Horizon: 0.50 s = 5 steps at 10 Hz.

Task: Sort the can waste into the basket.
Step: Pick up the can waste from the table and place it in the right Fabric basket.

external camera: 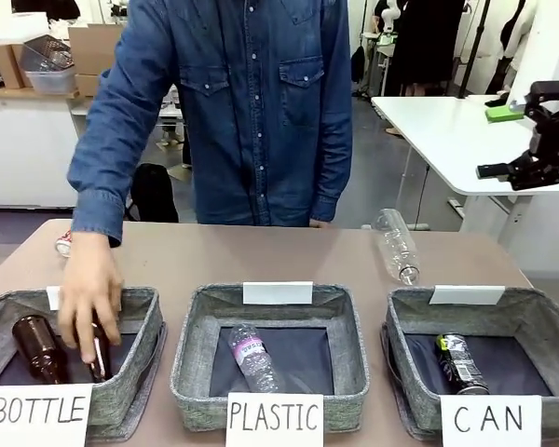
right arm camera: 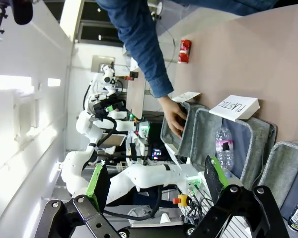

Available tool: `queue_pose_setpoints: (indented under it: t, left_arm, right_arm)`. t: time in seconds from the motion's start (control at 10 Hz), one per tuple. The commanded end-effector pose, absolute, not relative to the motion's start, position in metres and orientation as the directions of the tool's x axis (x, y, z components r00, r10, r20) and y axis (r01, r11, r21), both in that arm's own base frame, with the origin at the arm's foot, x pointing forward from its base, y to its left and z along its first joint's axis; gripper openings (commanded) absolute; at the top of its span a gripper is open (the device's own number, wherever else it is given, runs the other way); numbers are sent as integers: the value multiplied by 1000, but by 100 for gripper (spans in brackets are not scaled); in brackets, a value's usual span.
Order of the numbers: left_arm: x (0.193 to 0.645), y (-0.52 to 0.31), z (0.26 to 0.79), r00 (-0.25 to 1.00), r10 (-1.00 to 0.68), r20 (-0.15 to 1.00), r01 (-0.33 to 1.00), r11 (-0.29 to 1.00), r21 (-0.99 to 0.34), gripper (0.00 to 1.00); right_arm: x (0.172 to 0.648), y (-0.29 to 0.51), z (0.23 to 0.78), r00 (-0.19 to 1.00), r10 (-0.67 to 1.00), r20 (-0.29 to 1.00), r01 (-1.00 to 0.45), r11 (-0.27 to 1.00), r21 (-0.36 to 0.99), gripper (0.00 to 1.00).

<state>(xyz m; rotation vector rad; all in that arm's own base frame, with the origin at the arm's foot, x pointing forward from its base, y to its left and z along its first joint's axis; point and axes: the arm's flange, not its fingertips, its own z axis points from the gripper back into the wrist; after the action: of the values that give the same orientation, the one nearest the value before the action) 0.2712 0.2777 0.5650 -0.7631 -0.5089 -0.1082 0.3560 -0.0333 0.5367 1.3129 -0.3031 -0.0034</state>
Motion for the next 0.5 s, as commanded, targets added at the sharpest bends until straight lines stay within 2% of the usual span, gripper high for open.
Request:
queue_pose_setpoints:
  t: [0.0, 0.4]
  left_arm:
    - [278, 261, 554, 860, 92, 502, 290, 722, -628, 100]
    - [281, 265, 554, 868, 79, 490, 285, 728, -623, 100]
  right_arm:
    - [357, -35, 537, 959, -160, 233, -187, 262, 947, 100]
    - [357, -35, 537, 959, -160, 233, -187, 262, 947, 100]
